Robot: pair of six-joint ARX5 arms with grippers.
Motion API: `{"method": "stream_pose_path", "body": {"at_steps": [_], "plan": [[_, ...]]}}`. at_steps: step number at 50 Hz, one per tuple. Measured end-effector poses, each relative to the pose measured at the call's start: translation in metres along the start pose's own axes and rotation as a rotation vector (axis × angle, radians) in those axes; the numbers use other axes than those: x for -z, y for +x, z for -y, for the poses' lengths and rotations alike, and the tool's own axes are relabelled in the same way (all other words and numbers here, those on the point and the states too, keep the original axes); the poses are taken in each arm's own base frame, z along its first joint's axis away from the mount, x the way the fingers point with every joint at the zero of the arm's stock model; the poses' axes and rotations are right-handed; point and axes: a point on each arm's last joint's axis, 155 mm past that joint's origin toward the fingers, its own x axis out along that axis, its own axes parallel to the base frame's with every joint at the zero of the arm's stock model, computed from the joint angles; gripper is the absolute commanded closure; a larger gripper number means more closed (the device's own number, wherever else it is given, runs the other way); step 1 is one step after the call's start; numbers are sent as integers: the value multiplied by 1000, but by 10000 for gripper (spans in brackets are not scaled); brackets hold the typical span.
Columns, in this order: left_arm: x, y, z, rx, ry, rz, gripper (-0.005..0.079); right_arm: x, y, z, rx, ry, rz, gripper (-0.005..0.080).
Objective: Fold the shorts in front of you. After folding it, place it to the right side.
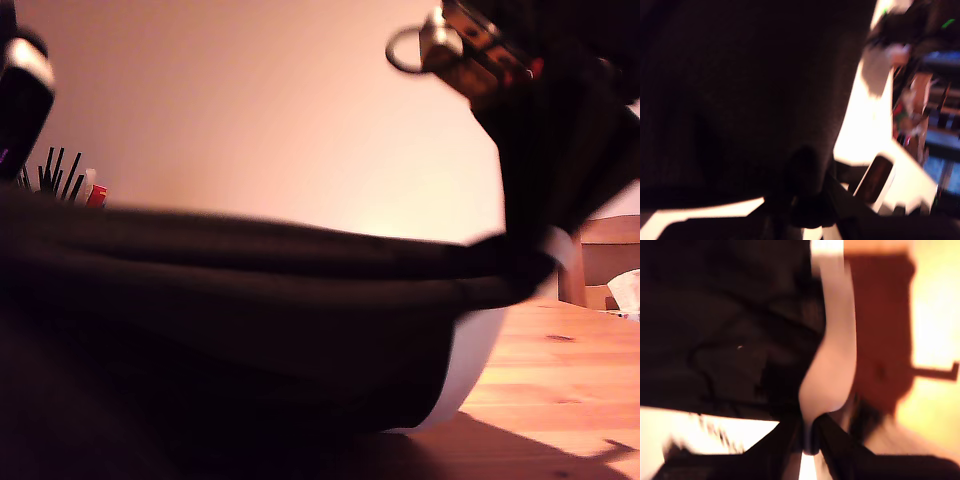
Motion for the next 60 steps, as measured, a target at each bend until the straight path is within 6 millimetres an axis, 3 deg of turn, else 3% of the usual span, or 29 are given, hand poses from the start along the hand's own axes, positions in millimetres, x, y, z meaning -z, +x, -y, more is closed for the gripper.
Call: {"method": "stream_pose_path", "body": {"at_steps": [18, 30, 39, 44, 49, 60], "plan": [[-60, -30, -3, 39, -5, 242, 762, -78, -11, -16, -48, 0, 233, 765], [-118, -81, -3, 37, 49, 506, 762, -135, 11, -17, -58, 4, 271, 765], [-159, -126, -32, -104, 55, 737, 763, -194, 14, -25, -72, -24, 344, 765], [-177, -140, -49, -151, 47, 805, 763, -224, 17, -28, -77, -37, 379, 765], [-196, -140, -71, -192, 30, 826, 763, -244, 31, -24, -70, -39, 386, 765], [-233, -117, -127, -233, -17, 815, 763, -259, 95, 9, -7, -12, 354, 765]]}}
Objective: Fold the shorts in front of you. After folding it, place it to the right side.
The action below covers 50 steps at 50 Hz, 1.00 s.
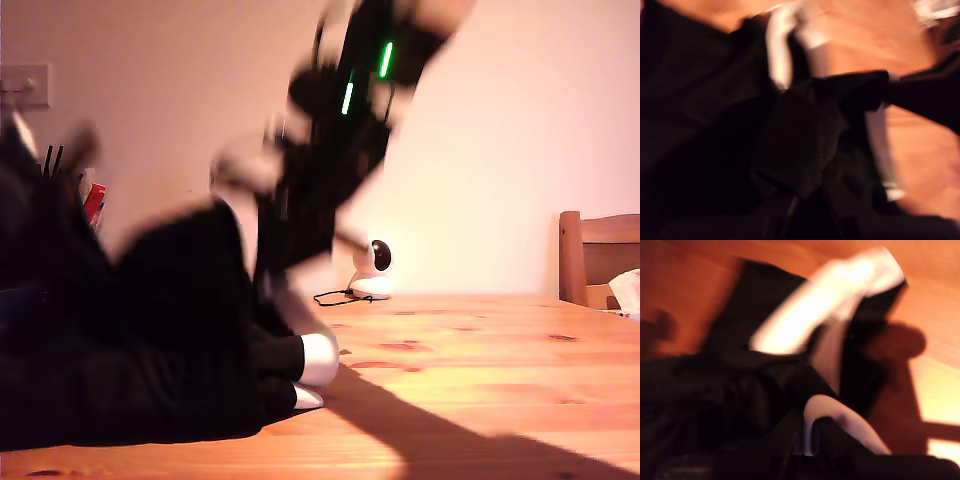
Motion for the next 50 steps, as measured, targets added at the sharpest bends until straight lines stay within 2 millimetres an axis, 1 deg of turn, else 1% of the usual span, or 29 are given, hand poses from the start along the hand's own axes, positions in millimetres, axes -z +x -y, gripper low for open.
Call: {"method": "stream_pose_path", "body": {"at_steps": [2, 5, 7, 10, 14, 18, 20, 22, 26, 30, 31, 34, 35, 37, 39, 43, 44, 50], "plan": [[-2, 7, -6, -8, 4, 10, 763, 2, 10, 6, 15, 1, 1, 765], [-8, 12, -14, -22, 7, 35, 763, 5, 21, 12, 26, 2, -4, 764], [-13, 12, -15, -25, 13, 53, 763, 6, 24, 16, 36, -8, -2, 764], [-23, 10, -14, -19, 28, 91, 763, 1, 25, 16, 38, -27, 16, 750], [-33, 7, -17, -22, 34, 127, 763, -8, 25, 13, 27, -47, 49, 675], [-39, 3, -22, -29, 27, 144, 763, -6, 21, 7, 2, -62, 25, 559], [-40, 2, -24, -32, 24, 148, 763, -4, 18, 5, -14, -69, 0, 498], [-41, 1, -26, -36, 20, 151, 763, -5, 13, 2, -38, -69, -19, 453], [-41, -1, -29, -43, 12, 148, 763, -10, 1, -10, -89, -84, -40, 402], [-37, -2, -31, -42, 10, 133, 763, -20, -14, -19, -120, -111, -49, 394], [-36, -2, -32, -41, 18, 128, 763, -23, -18, -21, -126, -146, -47, 394], [-35, -2, -32, -36, 22, 122, 763, -30, -30, -29, -149, -142, -53, 394], [-35, -2, -31, -35, 23, 121, 763, -31, -35, -31, -156, -197, -52, 394], [-35, -2, -31, -30, 23, 118, 763, -34, -43, -35, -180, -222, -58, 394], [-35, -3, -30, -25, 21, 117, 763, -32, -50, -40, -208, -244, -71, 390], [-35, -3, -30, -21, 22, 117, 763, -27, -59, -47, -238, -270, -104, 355], [-35, -3, -29, -18, 22, 115, 763, -24, -61, -48, -241, -263, -117, 351], [-35, -3, -27, -10, 24, 114, 763, -2, -64, -51, -260, -352, -192, 348]]}}
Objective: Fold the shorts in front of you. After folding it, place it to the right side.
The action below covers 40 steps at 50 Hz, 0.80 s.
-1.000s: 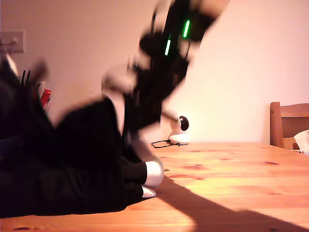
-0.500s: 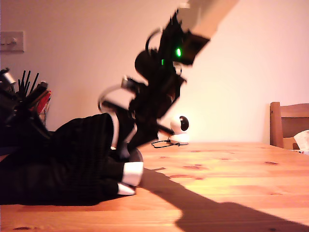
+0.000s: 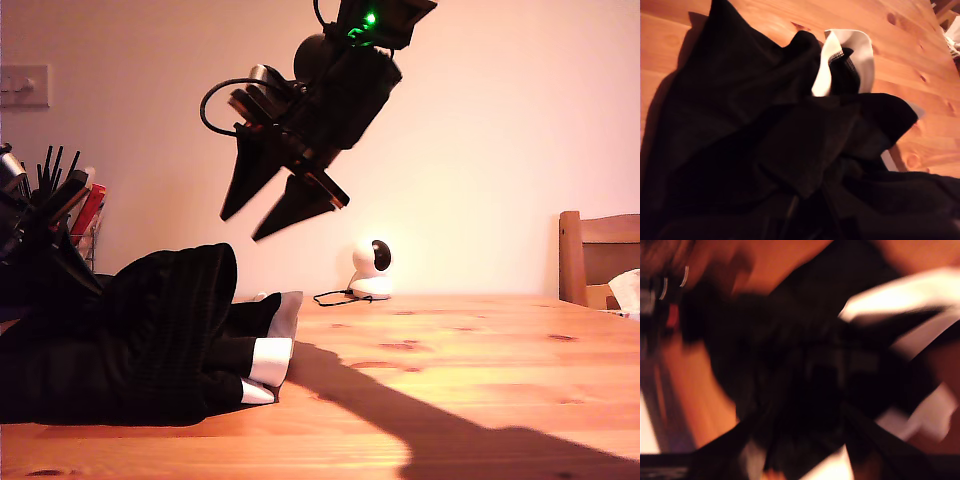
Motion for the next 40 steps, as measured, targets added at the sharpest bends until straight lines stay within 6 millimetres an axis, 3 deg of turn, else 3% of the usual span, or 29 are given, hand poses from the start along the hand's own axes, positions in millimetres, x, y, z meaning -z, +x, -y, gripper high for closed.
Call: {"method": "stream_pose_path", "body": {"at_steps": [15, 40], "plan": [[-5, 0, 7, 29, 8, 0, 763, 0, 18, -36, -44, -172, -23, 348], [-3, 0, 9, 38, 4, -10, 763, -5, 22, -23, 53, -280, -26, 349]]}}
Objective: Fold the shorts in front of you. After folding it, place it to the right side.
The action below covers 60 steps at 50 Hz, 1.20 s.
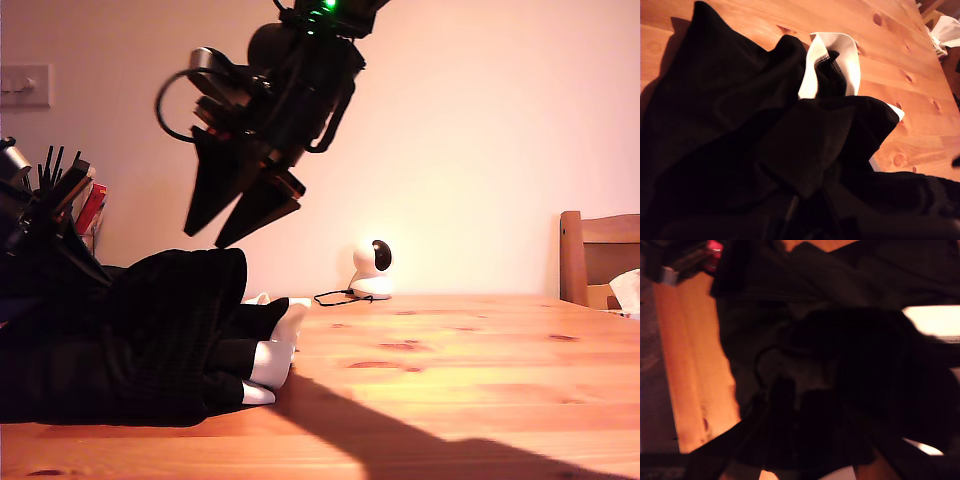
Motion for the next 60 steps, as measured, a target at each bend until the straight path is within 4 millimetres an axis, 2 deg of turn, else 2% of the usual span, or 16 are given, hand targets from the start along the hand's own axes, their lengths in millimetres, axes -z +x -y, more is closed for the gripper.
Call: {"method": "stream_pose_path", "body": {"at_steps": [5, 13, 21, 24, 29, 35, 44, 52, 60], "plan": [[0, 0, 0, 1, 0, 0, 763, 3, 4, -1, -13, 5, -9, 349], [0, 0, 0, 1, 0, 0, 763, 13, 21, 1, -38, 18, -40, 358], [0, 0, 0, 1, 0, 0, 763, 21, 34, -1, -62, 29, -62, 410], [0, 0, 1, 3, 0, 0, 763, 21, 35, -1, -62, 28, -62, 494], [0, 0, 2, 8, 1, -2, 763, 19, 36, -1, -61, 23, -57, 765], [-1, 0, 7, 33, 4, -9, 751, 16, 37, -4, -61, 13, -50, 763], [-6, -2, 26, 110, 9, -34, 748, 18, 39, -9, -69, 32, -63, 763], [-17, -5, 40, 146, 14, -45, 670, 22, 36, -12, -78, 49, -86, 763], [-29, -9, 44, 127, 7, -62, 549, 9, 26, -13, -70, 54, -62, 763]]}}
